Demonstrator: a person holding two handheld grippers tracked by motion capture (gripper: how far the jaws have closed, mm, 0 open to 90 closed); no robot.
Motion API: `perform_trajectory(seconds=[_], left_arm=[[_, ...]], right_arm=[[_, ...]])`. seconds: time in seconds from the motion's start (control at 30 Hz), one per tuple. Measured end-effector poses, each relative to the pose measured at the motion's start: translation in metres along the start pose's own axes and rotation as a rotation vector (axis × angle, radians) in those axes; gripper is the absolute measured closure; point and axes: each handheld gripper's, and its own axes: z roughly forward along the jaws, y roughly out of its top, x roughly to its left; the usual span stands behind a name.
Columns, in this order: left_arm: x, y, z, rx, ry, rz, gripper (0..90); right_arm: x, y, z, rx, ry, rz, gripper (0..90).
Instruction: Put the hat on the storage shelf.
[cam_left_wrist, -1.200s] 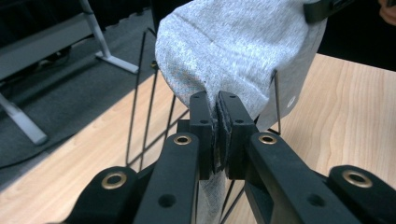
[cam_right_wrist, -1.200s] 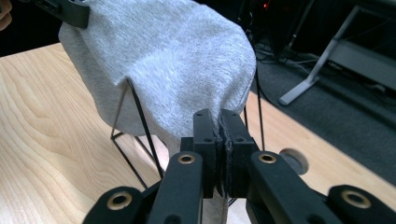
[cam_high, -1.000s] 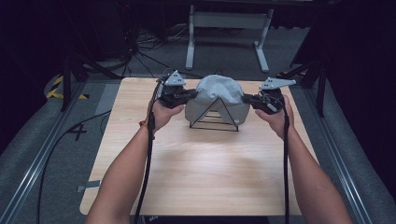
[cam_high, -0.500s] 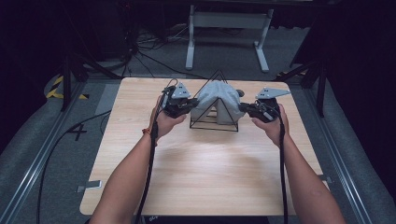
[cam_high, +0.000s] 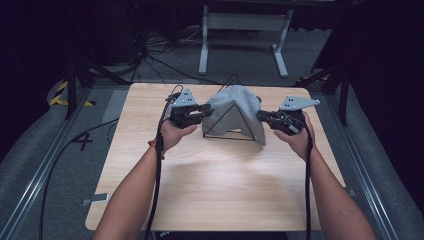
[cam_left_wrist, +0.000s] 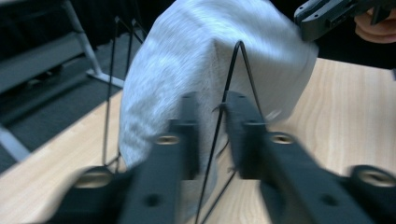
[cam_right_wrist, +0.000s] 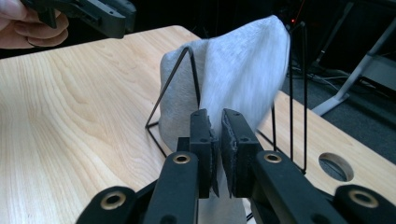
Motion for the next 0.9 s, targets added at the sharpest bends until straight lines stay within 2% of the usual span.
perform_trajectory(seconds=[0.03,0.07,0.1,0.13,0.2,0.37,0.43,0.47,0.63,0.73,0.8,0.9], left_arm=[[0.002,-0.003,0.003,0.024,0.006,-0.007,63.0],[0.004,-0.006,0.005,0.030,0.003,-0.020,64.3],[0.006,-0.007,0.006,0.042,0.014,-0.010,63.9],[0.007,-0.009,0.008,0.050,0.029,-0.023,62.3],[0.009,-0.012,0.010,0.059,0.019,-0.030,59.0],[0.008,-0.017,0.007,0.078,0.012,-0.018,64.5],[0.007,-0.019,0.003,0.097,0.027,-0.002,64.2],[0.006,-0.020,0.000,0.104,0.028,-0.010,63.7],[0.002,-0.023,-0.020,0.138,0.057,0.030,61.5],[-0.003,-0.027,-0.031,0.169,0.078,0.057,58.0],[-0.006,-0.031,-0.038,0.210,0.090,0.074,55.5],[-0.010,-0.038,-0.048,0.241,0.105,0.094,50.7]], right_arm=[[0.000,-0.001,0.000,0.002,0.001,0.004,80.5],[-0.001,-0.003,0.002,0.005,-0.001,0.011,79.9],[-0.001,-0.005,0.003,0.014,-0.009,0.012,78.1],[-0.001,-0.006,0.003,0.018,-0.015,0.018,76.0],[-0.003,-0.008,0.004,0.024,-0.026,0.031,73.6],[-0.006,-0.014,0.003,0.039,-0.044,0.047,70.7],[-0.005,-0.018,0.000,0.051,-0.056,0.041,70.1],[-0.005,-0.019,-0.001,0.057,-0.058,0.042,69.9],[-0.002,-0.025,-0.011,0.091,-0.083,0.022,67.5],[0.001,-0.028,-0.017,0.110,-0.093,0.008,65.0],[0.003,-0.031,-0.022,0.126,-0.095,0.002,63.4],[0.007,-0.036,-0.027,0.165,-0.105,-0.013,60.6]])
